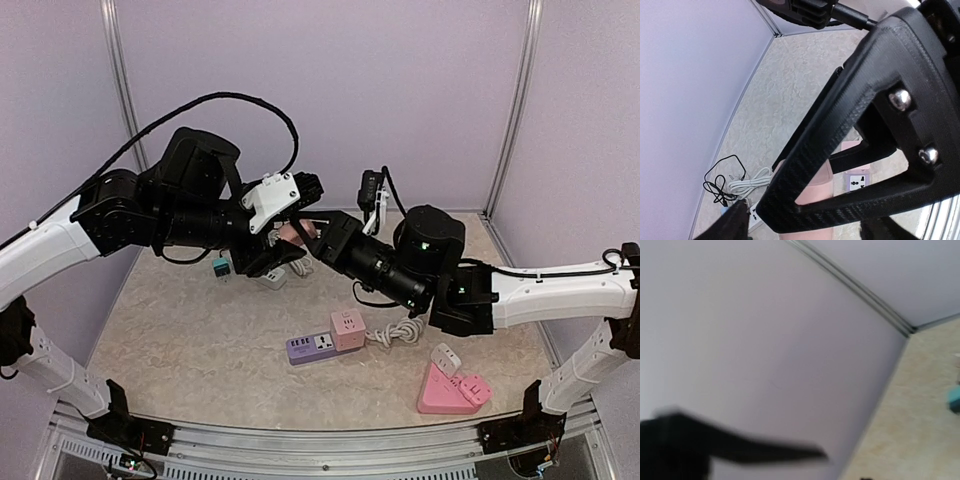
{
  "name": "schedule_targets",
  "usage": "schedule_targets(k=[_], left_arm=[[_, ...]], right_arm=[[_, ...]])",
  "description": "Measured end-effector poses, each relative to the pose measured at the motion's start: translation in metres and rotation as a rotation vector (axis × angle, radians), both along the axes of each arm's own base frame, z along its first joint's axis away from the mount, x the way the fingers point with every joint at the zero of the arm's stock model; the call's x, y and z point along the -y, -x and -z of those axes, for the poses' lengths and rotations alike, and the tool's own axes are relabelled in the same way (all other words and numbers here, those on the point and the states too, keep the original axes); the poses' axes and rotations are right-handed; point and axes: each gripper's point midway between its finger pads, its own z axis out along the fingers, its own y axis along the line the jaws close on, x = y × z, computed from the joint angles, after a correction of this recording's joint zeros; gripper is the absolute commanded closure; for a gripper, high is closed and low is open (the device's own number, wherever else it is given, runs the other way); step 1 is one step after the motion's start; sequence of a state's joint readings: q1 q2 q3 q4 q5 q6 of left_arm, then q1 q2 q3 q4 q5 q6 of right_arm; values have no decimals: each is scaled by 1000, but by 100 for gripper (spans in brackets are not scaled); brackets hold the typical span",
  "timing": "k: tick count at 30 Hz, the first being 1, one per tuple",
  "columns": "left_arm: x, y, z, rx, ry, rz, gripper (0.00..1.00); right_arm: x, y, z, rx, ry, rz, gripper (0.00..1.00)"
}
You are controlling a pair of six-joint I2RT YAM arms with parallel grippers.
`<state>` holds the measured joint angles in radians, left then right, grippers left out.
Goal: Insert the plug
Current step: Pick up the plug from the center of the board.
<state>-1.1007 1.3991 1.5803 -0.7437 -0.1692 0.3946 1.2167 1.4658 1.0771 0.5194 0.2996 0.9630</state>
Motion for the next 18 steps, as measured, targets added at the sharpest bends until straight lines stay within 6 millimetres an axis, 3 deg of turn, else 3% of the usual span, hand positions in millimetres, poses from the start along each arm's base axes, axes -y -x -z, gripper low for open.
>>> schedule_targets(k=[3, 6, 12, 18], left_arm=[[-2, -2, 10, -24, -11, 18, 1], [-17, -12, 31, -87, -24, 21, 1], [-68, -39, 87, -233, -24, -74, 1], [-81, -59, 146, -381, -33, -151, 1]], right_arm=[[6, -6, 19, -5, 108, 52, 100], [21, -16, 39, 6, 284, 140, 100], [53, -32, 75, 76, 666, 304, 100], [58, -36, 135, 96, 929, 300, 100]])
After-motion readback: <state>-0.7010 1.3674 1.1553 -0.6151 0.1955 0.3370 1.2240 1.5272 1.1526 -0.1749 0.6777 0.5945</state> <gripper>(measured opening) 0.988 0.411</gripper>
